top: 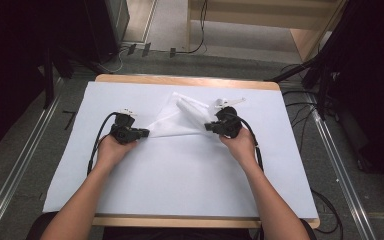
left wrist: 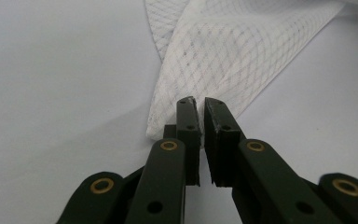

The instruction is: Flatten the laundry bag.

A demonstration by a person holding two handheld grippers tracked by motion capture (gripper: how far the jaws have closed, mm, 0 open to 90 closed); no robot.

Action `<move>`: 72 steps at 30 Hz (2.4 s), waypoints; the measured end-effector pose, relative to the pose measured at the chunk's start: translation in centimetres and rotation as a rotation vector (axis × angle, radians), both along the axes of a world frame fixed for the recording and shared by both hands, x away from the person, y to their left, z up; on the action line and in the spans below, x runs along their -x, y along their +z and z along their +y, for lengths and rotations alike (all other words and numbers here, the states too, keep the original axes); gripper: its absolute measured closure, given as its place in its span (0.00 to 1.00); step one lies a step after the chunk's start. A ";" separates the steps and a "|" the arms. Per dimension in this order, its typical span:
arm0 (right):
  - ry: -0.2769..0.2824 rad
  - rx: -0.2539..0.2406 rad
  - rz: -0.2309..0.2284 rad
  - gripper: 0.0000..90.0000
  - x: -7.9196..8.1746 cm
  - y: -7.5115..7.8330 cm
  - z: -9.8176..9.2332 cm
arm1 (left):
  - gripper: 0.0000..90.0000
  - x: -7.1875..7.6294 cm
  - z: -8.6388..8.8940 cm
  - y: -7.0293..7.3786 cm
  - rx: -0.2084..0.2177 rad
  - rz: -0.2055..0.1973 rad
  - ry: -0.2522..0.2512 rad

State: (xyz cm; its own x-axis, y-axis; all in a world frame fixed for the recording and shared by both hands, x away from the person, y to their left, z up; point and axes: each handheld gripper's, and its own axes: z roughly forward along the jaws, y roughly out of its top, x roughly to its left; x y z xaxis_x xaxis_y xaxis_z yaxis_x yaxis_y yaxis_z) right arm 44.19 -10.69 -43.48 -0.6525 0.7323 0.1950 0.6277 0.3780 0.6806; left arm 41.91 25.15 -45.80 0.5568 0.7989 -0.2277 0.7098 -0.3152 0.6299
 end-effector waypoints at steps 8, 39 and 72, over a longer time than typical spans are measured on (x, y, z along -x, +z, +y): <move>-0.038 -0.020 0.025 0.93 0.5 -0.4 -2.2 | 0.95 -0.1 0.0 0.0 0.002 0.006 0.002; -0.080 -0.124 0.031 0.81 1.2 1.3 -6.7 | 0.89 -0.8 0.7 0.1 0.074 0.081 -0.008; 0.016 -0.113 0.082 0.95 -2.1 -0.7 -3.9 | 0.79 -0.2 2.8 2.4 0.089 0.019 0.056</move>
State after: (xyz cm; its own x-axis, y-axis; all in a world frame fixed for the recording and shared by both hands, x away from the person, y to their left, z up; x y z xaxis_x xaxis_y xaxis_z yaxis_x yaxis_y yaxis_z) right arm 46.26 -14.58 -44.20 -0.6425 0.6922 0.3287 0.6773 0.3124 0.6661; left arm 42.10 27.96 -43.43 0.5064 0.8051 -0.3089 0.7369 -0.2180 0.6398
